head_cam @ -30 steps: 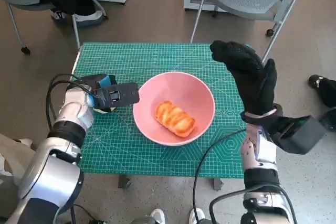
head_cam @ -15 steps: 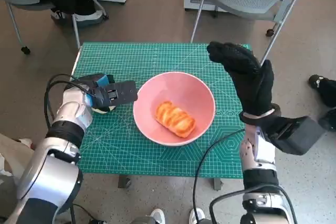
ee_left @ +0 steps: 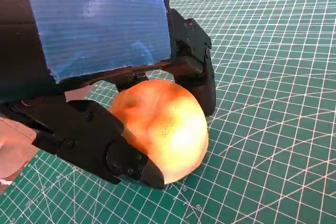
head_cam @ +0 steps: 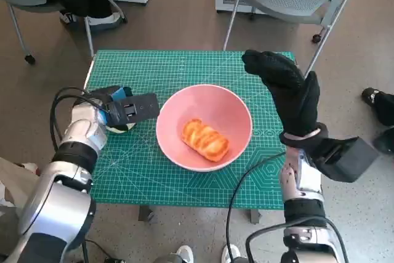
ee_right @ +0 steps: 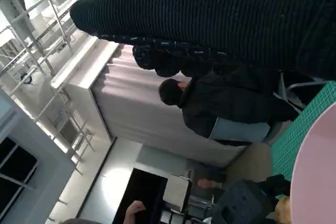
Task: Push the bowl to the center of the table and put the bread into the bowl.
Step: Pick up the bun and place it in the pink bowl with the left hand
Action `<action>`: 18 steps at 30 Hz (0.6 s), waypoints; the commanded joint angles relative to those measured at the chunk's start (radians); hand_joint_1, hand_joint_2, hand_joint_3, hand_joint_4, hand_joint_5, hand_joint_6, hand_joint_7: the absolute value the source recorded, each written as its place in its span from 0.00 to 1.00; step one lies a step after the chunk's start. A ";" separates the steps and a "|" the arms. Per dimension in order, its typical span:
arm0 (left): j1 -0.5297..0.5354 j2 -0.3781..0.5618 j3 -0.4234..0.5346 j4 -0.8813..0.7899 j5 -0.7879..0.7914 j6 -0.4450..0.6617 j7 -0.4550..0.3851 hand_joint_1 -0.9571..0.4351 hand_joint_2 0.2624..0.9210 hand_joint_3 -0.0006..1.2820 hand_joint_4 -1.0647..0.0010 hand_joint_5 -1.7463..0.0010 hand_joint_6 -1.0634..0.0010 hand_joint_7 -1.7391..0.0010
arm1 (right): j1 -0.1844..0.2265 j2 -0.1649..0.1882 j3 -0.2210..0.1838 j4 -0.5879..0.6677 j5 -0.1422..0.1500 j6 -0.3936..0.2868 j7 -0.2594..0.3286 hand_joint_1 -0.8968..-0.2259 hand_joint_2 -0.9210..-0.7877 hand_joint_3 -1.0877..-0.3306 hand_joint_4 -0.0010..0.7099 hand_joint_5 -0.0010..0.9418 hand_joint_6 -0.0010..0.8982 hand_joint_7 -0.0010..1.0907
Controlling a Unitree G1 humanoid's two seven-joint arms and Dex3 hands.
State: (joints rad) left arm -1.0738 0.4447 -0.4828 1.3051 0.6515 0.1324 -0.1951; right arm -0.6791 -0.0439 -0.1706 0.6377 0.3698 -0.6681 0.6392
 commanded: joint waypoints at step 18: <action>0.088 0.184 0.122 -0.483 -0.052 -0.031 -0.042 0.69 0.96 0.03 0.25 0.41 0.32 0.37 | 0.019 0.017 0.003 0.027 -0.001 0.003 -0.002 0.28 0.00 0.22 0.21 0.01 0.06 0.39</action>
State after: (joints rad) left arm -1.0336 0.5803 -0.3906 0.9401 0.6144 0.0929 -0.2245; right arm -0.6792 -0.0322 -0.1700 0.6490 0.3699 -0.6722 0.6392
